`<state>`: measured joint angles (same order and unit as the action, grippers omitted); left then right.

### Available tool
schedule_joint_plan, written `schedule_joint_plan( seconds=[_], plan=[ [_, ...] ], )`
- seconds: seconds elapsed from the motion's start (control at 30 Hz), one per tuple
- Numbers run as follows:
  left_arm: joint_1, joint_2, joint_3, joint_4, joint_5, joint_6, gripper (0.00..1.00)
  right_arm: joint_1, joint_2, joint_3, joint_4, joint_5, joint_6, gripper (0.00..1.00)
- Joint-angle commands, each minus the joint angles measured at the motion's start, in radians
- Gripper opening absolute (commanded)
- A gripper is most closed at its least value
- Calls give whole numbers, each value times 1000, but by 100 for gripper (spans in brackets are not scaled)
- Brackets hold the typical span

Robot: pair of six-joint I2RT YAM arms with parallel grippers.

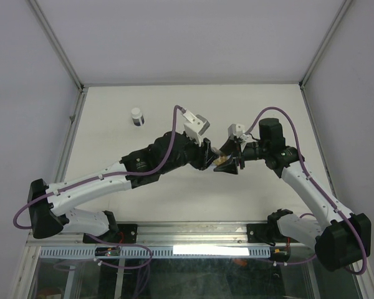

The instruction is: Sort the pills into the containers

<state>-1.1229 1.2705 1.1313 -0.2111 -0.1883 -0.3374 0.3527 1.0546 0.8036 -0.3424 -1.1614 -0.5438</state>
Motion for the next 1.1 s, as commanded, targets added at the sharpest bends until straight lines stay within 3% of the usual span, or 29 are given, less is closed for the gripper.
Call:
schedule_joint_plan(
  seconds=[0.0,0.23,0.33,0.4,0.57,0.77,0.9,1.07],
  plan=[
    [14,14,21,27,265,215,23,-4,-13,35,49,-14,-4,0],
    [132,13,-27,0,693,694,27,-6,-16,36,50,-21,-3,0],
    [204,28,-21,-14,840,811,44,-6,-18,37,49,-26,-1,0],
    [215,42,4,-12,848,825,53,-7,-19,37,49,-29,-1,0],
    [215,22,30,92,752,692,71,-10,-25,37,49,-30,1,0],
    [214,-122,-89,243,641,591,98,-12,-31,37,51,-35,1,0],
    [215,-207,-159,285,575,501,99,-12,-32,36,51,-38,1,0],
    [216,-290,-220,358,415,127,99,-12,-30,36,51,-32,0,0]
  ],
)
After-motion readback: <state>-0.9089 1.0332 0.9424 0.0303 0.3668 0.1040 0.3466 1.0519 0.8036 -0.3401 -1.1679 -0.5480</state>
